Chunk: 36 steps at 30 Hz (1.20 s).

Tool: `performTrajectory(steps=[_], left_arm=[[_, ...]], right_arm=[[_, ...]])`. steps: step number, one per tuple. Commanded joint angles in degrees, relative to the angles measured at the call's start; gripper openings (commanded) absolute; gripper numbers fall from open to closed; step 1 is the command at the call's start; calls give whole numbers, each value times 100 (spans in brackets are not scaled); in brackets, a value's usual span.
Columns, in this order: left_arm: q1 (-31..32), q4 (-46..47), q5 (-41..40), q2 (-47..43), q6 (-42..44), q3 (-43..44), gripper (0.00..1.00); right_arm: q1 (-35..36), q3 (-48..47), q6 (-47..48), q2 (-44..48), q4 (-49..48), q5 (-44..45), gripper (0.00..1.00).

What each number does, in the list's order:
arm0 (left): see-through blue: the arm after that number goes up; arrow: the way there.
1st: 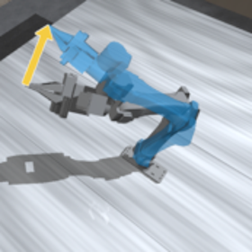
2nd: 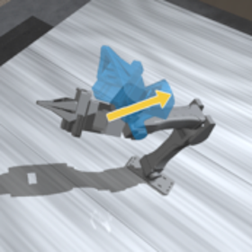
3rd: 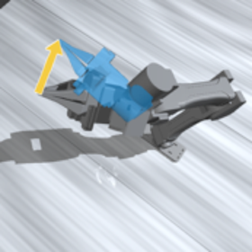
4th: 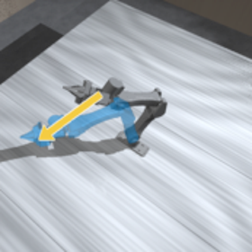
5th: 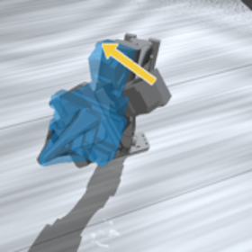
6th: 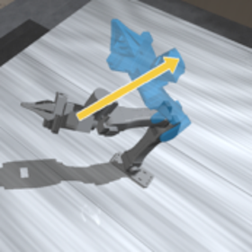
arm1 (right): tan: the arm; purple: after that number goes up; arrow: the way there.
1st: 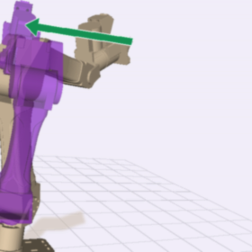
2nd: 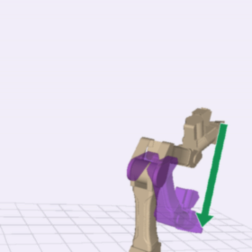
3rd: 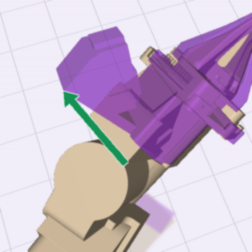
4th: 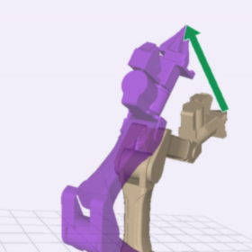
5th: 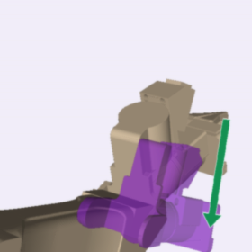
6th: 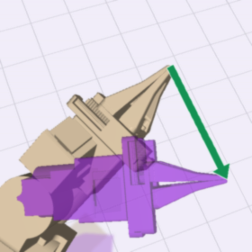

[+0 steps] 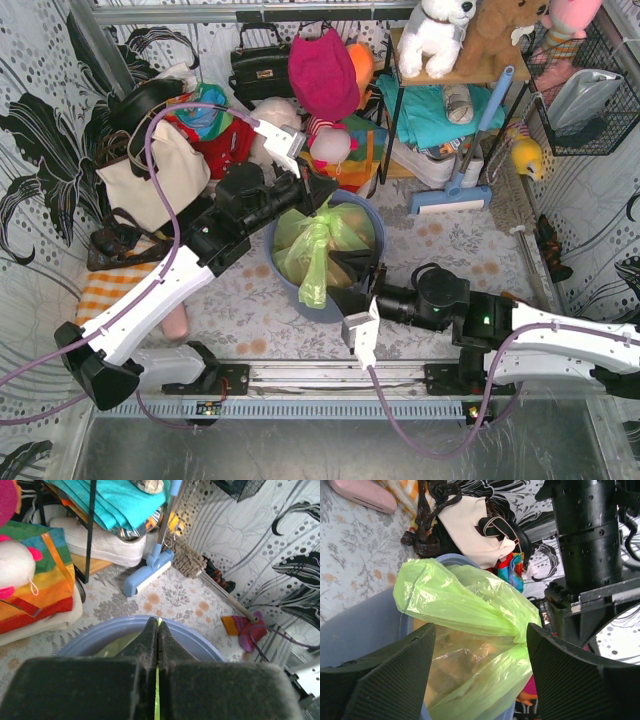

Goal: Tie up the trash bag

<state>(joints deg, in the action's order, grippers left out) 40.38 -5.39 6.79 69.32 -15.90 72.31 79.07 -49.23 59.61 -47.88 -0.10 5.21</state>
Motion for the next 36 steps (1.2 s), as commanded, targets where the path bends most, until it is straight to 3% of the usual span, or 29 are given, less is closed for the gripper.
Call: performTrajectory(steps=[1, 11, 13, 15, 21, 27, 36], left_arm=[[-21, -17, 372, 15, 52, 45, 0], [-27, -22, 469, -6, 15, 25, 0], [-22, -47, 537, -6, 32, 64, 0], [-23, -53, 612, -25, 56, 89, 0], [-25, 361, 1253, -276, 50, -51, 0], [-23, 1099, 2184, -623, -57, -359, 0], [-22, 2018, 2904, -812, -380, -522, 0]], right_arm=[[21, -39, 782, -272, -390, 31, 71], [23, 33, 913, -914, -1213, -275, 59], [22, 4, 893, -956, -1227, -360, 48], [21, -10, 817, -975, -1230, -463, 29], [23, -25, 435, -852, -1272, -671, 0], [21, 186, -377, -623, -2170, -446, 0], [17, 186, -1036, -742, -3675, 1589, 0]])
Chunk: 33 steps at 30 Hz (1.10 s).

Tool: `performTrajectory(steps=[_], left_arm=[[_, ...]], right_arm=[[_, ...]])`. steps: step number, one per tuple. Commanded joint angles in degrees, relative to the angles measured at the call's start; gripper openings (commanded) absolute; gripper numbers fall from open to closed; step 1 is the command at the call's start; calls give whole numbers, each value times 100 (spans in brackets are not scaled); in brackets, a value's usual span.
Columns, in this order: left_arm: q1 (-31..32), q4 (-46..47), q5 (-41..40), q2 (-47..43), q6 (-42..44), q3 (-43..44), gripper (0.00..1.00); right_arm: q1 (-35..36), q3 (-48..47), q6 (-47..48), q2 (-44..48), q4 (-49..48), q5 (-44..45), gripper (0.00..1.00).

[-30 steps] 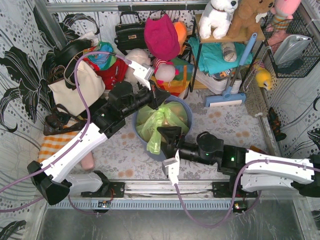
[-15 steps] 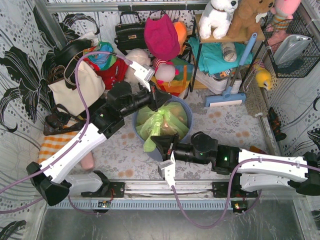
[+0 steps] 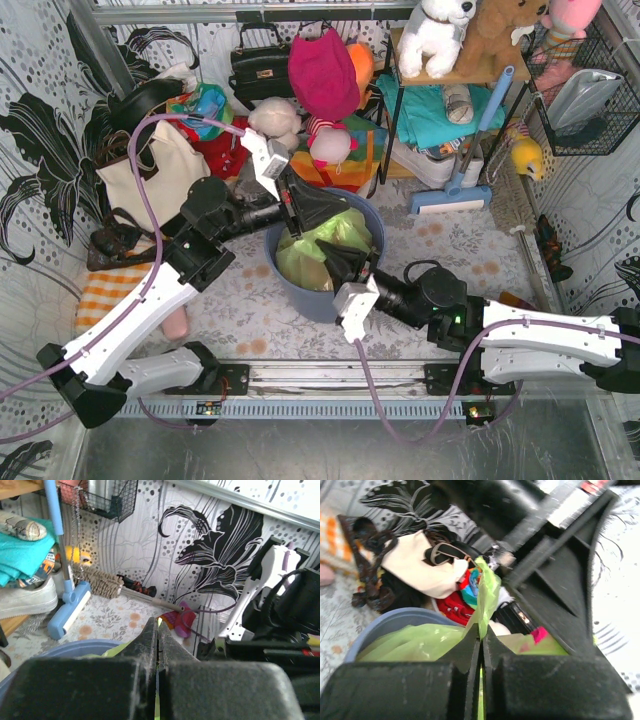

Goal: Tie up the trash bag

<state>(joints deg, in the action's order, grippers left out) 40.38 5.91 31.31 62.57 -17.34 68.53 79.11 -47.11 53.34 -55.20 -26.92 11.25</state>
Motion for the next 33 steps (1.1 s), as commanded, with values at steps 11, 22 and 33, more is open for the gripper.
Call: performTrajectory(steps=[11, 22, 33], left_arm=[[-21, 1781, 814, -275, -765, -283, 0], [-22, 1757, 489, -386, -694, -527, 0], [-23, 867, -1258, -404, -338, -405, 61]], right_arm=[[-309, 139, -1263, -51, -1618, 1824, 0], [-481, 433, -1845, 131, -1649, 1568, 0], [-483, 1010, -2208, 610, -1708, -154, 0]])
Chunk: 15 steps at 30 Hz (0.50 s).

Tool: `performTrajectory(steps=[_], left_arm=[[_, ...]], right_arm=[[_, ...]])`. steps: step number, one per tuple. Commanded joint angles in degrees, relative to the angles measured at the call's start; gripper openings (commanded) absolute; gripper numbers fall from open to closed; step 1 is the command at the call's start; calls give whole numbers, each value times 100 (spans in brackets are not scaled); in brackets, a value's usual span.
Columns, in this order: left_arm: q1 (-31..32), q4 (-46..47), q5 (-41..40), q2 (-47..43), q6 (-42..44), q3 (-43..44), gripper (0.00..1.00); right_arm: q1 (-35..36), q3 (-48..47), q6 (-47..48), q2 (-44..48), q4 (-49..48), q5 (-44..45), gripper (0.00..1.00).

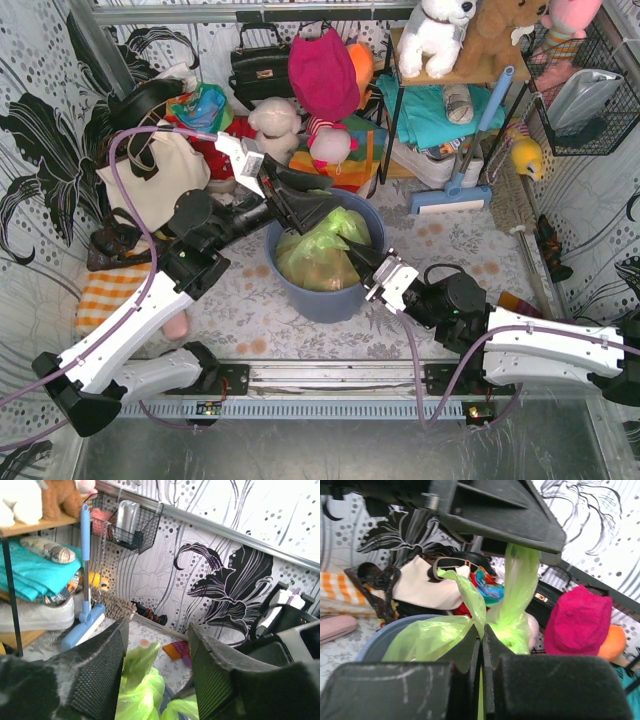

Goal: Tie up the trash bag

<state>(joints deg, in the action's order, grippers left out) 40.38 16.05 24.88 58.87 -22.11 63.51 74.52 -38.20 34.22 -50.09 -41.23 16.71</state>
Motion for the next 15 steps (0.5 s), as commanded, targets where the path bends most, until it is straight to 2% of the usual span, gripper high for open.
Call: performTrajectory(steps=[1, 5, 11, 15], left_arm=[[-22, -219, -746, -48, 137, 107, 64], [-26, -581, -1481, -117, 111, 163, 74], [-21, -1212, -2135, -261, -26, 140, 77], [-23, -1334, -2593, -546, -496, -157, 80]], right_arm=[[-22, 119, -322, 99, -269, -750, 0], [-22, 63, -387, 32, -183, -889, 0], [-21, 6, -347, -66, -174, -901, 0], [-24, -4, -355, -92, -159, -918, 0]])
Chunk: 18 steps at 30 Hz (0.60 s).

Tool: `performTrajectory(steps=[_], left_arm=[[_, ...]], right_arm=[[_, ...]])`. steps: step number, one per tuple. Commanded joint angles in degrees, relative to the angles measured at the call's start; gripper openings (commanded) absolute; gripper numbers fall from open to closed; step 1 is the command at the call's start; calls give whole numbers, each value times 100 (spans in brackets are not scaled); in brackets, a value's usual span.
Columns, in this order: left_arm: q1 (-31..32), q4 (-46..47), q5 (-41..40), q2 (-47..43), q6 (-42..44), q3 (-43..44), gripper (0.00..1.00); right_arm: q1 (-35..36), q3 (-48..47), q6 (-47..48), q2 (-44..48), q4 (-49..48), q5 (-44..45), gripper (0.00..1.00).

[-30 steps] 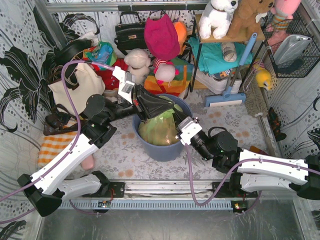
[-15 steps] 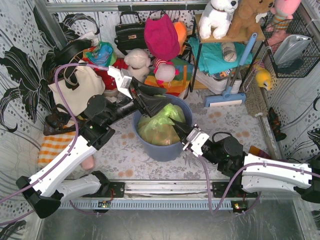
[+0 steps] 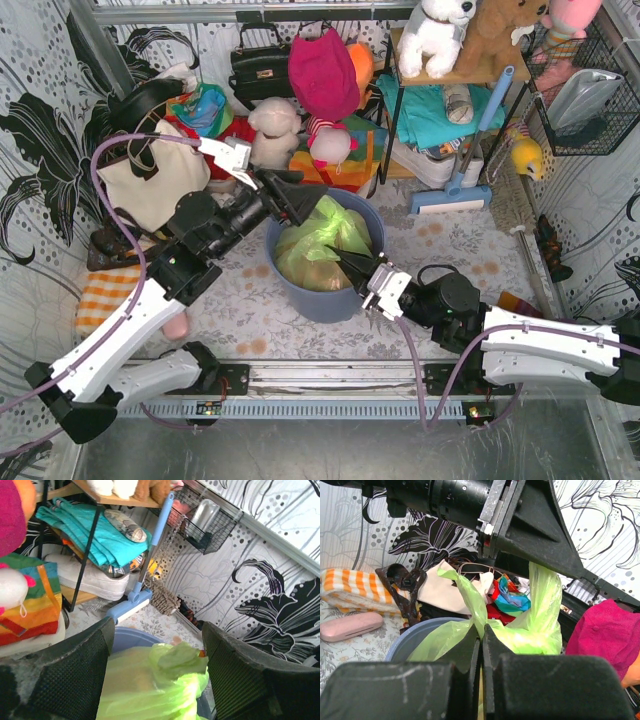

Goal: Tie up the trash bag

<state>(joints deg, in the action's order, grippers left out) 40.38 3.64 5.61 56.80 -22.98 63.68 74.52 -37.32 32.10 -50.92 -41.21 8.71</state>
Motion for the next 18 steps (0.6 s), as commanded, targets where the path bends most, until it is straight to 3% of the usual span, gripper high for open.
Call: performTrajectory(steps=[1, 14, 18], left_arm=[[-24, -14, -639, -413, -556, -280, 81], [-30, 2912, 1403, -280, -1778, -1406, 80], [-24, 3316, 1955, -89, -1838, -1379, 77]], right_arm=[[-21, -91, -152, -17, -151, -123, 0], [-24, -110, -133, -134, -219, -150, 0], [-22, -99, -157, -141, -263, -155, 0]])
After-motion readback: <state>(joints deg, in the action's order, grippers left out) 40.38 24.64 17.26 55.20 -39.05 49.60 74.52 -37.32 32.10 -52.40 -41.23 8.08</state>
